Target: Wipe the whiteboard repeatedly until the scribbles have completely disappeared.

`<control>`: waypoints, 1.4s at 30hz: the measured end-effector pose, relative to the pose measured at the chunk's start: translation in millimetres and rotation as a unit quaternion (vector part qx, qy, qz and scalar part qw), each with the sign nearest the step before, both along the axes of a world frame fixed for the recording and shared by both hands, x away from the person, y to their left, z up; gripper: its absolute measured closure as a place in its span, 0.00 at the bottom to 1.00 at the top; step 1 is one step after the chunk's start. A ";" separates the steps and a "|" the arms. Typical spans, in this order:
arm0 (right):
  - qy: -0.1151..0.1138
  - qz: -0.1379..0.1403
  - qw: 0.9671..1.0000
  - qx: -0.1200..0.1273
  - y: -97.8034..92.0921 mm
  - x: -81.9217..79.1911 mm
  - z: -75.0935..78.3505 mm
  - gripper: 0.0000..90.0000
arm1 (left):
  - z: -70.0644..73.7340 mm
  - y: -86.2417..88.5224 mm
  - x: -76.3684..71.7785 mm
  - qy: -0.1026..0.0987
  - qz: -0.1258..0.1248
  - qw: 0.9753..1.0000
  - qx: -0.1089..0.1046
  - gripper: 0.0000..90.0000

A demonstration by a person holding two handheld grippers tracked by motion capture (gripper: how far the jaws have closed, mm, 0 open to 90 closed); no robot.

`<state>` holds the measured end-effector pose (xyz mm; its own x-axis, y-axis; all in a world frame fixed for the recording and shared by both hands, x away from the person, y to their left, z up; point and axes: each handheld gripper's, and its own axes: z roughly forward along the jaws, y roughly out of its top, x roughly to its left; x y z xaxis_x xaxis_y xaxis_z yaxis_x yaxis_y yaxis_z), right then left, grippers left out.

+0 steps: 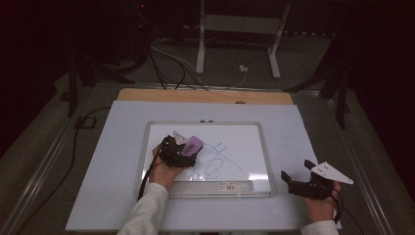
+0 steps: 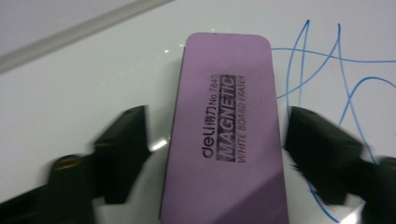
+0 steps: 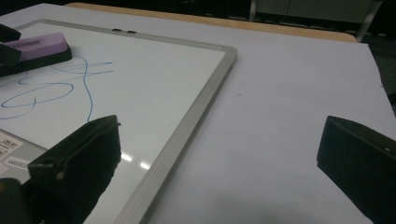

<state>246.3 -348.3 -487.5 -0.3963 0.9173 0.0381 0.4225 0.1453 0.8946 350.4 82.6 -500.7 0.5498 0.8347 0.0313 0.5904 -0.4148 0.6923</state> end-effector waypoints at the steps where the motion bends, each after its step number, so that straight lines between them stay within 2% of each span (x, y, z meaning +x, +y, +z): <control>1: 0.000 0.000 1.000 0.000 0.0 0.0 0.0 0.00 | 0.0 -0.3 -0.1 0.002 -0.004 1.000 0.006 0.42; 5: 0.000 0.000 1.000 0.000 -0.1 0.1 -0.1 0.00 | 0.1 -0.2 0.7 0.003 -0.008 1.000 0.011 0.46; 11: 0.000 0.000 1.000 0.000 -0.5 -0.2 0.2 0.00 | 0.7 5.5 6.7 0.005 0.014 1.000 0.016 0.46; 14: 0.000 -0.001 1.000 0.002 -0.8 -0.3 0.3 0.00 | 1.5 9.9 9.2 0.001 0.026 0.999 0.028 0.46; 18: 0.000 0.000 1.000 0.001 -0.5 -0.1 0.2 0.00 | 2.1 10.4 8.6 -0.001 0.029 0.999 0.037 0.46; 22: 0.000 -0.001 1.000 0.000 0.2 0.1 0.1 0.00 | 2.7 2.6 3.7 -0.002 0.017 0.999 0.042 0.46; 29: 0.000 0.000 1.000 -0.001 0.8 0.0 0.2 0.00 | 3.8 -20.1 -9.3 -0.008 -0.021 0.998 0.053 0.46; 32: 0.000 -0.001 1.000 0.000 0.2 0.0 0.2 0.00 | 4.4 -22.7 -8.9 -0.012 -0.026 0.998 0.062 0.46; 42: 0.000 -0.002 1.000 0.002 -1.1 -0.4 0.5 0.00 | 2.1 -3.6 11.2 -0.006 0.025 0.998 0.049 0.46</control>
